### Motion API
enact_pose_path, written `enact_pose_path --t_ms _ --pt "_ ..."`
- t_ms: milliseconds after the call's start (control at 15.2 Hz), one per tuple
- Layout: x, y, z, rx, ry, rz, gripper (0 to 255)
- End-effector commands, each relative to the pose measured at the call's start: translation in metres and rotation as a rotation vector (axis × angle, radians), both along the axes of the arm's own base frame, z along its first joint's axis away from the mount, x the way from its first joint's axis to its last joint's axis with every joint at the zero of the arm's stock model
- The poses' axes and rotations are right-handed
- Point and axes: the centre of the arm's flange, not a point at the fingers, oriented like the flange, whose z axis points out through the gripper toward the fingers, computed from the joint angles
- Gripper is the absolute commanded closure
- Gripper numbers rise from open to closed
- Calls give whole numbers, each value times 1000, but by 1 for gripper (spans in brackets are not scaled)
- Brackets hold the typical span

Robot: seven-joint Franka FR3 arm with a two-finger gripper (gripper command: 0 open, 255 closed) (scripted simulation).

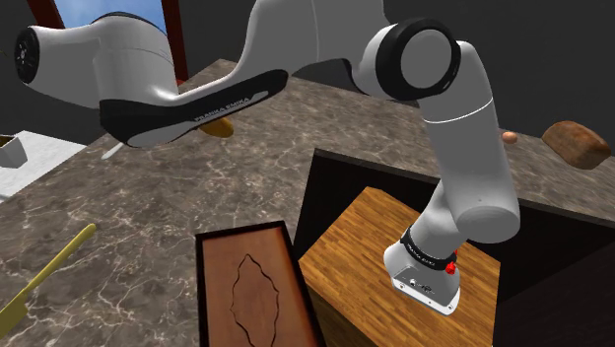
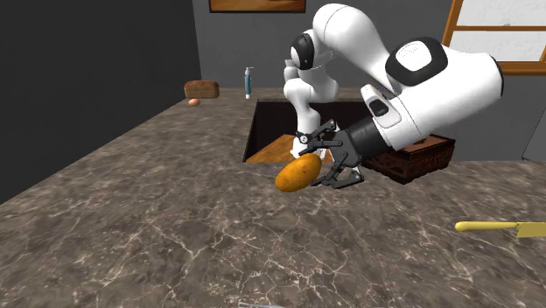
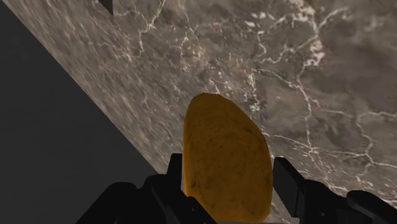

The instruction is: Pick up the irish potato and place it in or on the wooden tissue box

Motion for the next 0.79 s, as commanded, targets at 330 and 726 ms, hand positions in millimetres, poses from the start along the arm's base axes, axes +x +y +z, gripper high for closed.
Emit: enact_pose_path --t_ms 330,726 --pt "0 0 38 0 0 0 255" --pt "0 0 70 0 0 0 255"
